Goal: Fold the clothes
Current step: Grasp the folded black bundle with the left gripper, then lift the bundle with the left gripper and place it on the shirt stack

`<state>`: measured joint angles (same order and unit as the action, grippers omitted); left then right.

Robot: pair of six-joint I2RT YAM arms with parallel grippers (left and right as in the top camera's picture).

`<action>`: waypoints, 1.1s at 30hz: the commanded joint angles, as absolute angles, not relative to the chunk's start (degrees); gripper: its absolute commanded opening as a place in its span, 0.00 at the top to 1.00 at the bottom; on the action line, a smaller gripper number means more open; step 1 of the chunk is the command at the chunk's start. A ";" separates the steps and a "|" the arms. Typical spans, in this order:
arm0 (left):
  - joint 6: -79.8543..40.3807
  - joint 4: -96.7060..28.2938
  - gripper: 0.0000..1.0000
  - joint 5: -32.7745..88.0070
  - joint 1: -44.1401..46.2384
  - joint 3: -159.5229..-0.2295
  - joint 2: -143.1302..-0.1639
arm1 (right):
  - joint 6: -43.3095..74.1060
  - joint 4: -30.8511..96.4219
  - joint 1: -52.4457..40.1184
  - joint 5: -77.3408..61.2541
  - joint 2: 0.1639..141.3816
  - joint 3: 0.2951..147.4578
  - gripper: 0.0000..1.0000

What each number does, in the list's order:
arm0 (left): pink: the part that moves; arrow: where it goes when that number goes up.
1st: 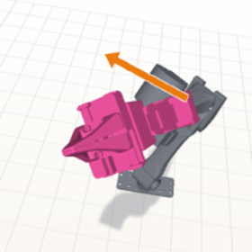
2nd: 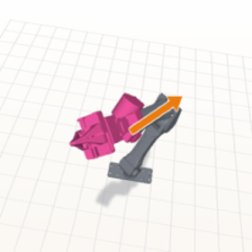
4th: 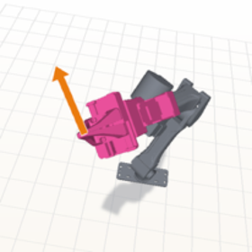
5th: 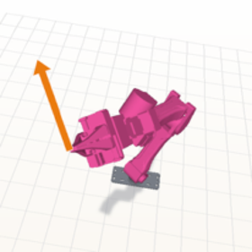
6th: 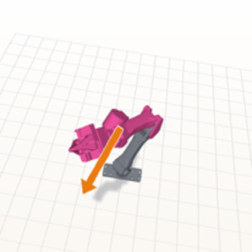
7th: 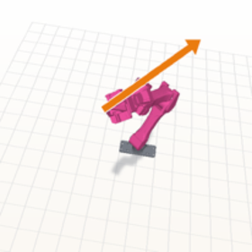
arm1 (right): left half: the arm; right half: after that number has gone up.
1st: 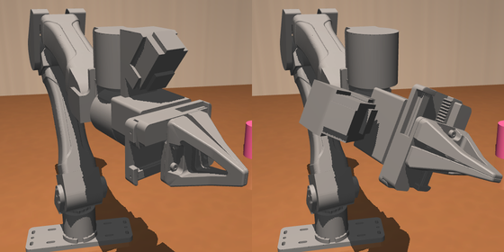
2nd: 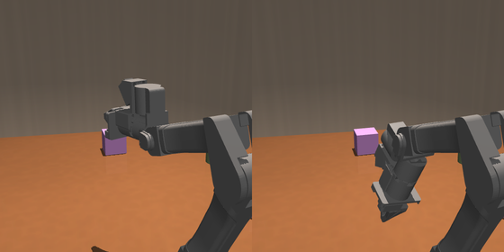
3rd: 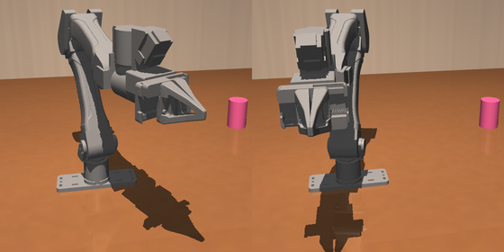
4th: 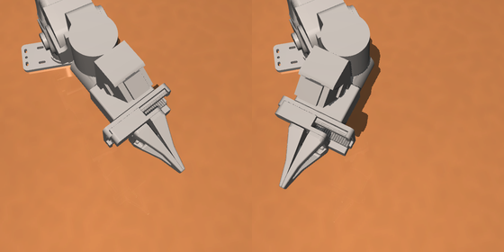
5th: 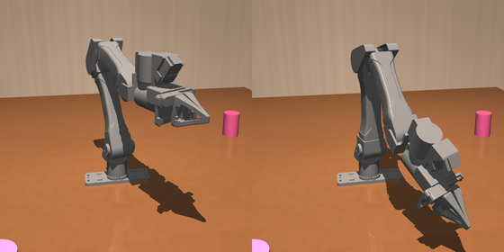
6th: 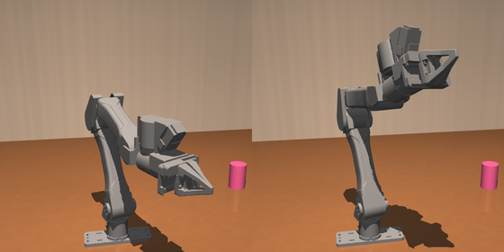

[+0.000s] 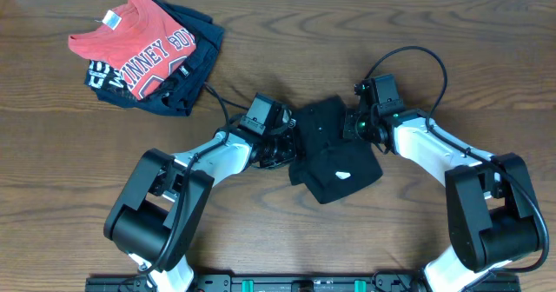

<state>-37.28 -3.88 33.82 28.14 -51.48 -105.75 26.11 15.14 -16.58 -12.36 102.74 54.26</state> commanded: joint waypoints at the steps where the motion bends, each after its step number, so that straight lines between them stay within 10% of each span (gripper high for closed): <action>1: -29.71 -4.03 0.94 34.44 26.50 -51.35 -106.04 | 26.06 16.51 -16.62 -15.40 105.27 53.15 0.99; 33: -11.29 -4.69 0.94 48.38 -12.08 -78.98 -89.97 | 24.60 28.14 -8.84 -16.95 78.48 53.15 0.99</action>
<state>-13.02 -6.61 48.82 -6.70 -76.20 -90.37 25.17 27.33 -9.21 -16.75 79.15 53.06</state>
